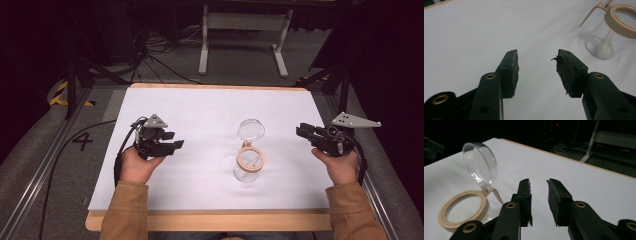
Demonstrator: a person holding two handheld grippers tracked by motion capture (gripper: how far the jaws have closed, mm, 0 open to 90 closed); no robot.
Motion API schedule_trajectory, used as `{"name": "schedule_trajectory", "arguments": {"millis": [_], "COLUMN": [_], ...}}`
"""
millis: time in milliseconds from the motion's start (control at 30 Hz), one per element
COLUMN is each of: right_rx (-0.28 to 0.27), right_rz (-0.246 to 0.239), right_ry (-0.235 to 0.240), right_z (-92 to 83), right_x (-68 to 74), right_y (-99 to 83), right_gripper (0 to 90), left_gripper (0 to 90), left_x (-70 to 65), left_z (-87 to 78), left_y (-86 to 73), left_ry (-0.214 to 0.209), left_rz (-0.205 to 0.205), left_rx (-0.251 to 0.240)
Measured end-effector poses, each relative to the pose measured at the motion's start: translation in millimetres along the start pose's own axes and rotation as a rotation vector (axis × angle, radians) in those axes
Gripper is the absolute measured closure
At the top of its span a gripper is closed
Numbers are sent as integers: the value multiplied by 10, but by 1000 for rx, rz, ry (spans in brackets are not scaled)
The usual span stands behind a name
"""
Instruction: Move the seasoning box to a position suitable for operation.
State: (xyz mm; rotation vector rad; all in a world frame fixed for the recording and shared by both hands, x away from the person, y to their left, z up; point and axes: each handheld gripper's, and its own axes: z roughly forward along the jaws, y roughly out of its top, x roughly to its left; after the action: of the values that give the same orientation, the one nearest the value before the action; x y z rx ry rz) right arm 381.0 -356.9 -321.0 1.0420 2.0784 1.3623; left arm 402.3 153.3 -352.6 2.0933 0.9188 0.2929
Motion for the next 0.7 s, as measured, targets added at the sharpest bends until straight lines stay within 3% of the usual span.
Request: {"name": "schedule_trajectory", "arguments": {"millis": [67, 167, 233, 467, 500, 700], "right_rx": [21, 60, 82, 128, 151, 216], "right_rz": [9, 10, 17, 65, 74, 116], "right_ry": [-33, -95, -121, -158, -178, -188], "right_z": [-14, -25, -26, 10, 58, 202], "right_x": [-53, -124, -183, -364, -409, -507], "right_y": [-30, -76, -112, -258, -322, -478], "right_gripper": [683, 669, 660, 624, 586, 566], "left_gripper": [507, 485, 481, 461, 461, 460], "left_x": [42, 117, 140, 249, 267, 271], "left_z": [16, 77, 106, 266, 294, 390], "left_y": [-26, -65, -83, -188, -205, -257], "left_ry": [7, 46, 53, 54, 56, 59], "left_rz": [-33, -43, -36, -69, -70, -78], "left_rx": [3, 55, 48, 97, 94, 114]}}
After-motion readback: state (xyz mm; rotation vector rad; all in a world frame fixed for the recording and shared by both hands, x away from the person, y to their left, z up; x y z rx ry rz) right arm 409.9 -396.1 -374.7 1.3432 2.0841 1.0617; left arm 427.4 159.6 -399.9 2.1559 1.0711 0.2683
